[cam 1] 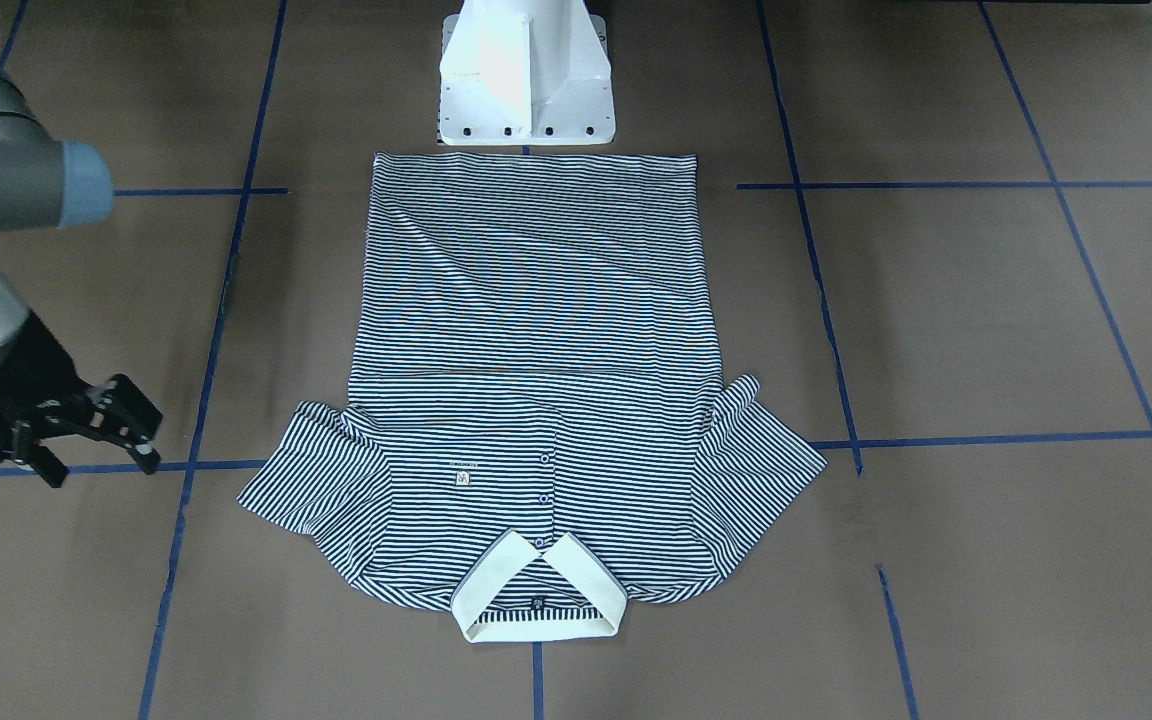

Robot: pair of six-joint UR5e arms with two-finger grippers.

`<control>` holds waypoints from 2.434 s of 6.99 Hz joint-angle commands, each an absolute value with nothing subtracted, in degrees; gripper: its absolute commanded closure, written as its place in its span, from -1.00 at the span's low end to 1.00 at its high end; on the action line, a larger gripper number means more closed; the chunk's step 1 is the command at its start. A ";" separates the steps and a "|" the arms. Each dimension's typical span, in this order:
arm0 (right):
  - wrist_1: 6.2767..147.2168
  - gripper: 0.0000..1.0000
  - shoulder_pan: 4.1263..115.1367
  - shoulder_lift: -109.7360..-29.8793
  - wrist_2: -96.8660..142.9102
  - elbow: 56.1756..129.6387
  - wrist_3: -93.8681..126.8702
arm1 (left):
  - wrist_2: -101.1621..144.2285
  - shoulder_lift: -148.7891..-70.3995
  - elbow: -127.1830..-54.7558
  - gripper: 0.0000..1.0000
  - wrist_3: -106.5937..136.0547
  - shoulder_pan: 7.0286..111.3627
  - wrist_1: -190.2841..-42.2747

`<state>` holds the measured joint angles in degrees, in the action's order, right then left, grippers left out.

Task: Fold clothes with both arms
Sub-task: 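Move the right gripper to the sleeve nearest it and grasp it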

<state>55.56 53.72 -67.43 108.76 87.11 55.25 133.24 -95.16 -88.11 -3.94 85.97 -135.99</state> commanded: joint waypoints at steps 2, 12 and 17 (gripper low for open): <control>45.45 -0.54 48.88 -64.34 105.74 76.65 59.93 | 133.33 -95.01 -88.15 -1.00 -3.96 85.96 -136.32; 47.63 -0.23 45.97 -65.56 105.38 75.67 61.35 | 133.33 -94.92 -88.07 -1.00 -3.96 85.87 -136.32; 55.77 1.00 45.97 -64.95 105.38 81.27 64.16 | 133.33 -94.57 -87.98 -1.00 -3.96 85.87 -137.02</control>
